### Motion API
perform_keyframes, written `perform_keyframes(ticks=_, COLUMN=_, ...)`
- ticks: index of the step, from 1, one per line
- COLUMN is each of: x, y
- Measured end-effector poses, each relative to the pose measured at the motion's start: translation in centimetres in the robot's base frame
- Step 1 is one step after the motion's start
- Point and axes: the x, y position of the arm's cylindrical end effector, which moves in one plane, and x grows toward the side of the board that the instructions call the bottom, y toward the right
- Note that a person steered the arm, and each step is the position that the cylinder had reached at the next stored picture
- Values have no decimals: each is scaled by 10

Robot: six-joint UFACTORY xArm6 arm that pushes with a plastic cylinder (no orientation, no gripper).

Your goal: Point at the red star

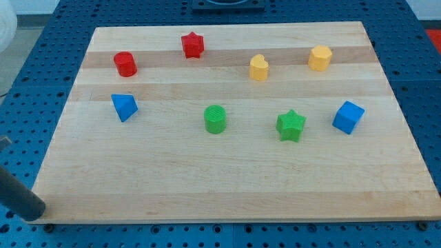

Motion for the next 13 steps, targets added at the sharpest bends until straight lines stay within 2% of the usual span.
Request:
perform_keyframes(ticks=2, x=-6, y=3)
perform_keyframes(ticks=3, x=-55, y=28)
perform_keyframes(ticks=5, x=-74, y=138)
perform_keyframes(ticks=8, x=-216, y=160)
perform_keyframes(ticks=9, x=-238, y=200)
perform_keyframes(ticks=11, x=-310, y=282)
perform_keyframes(ticks=12, x=-357, y=303)
perform_keyframes(ticks=13, x=-393, y=292)
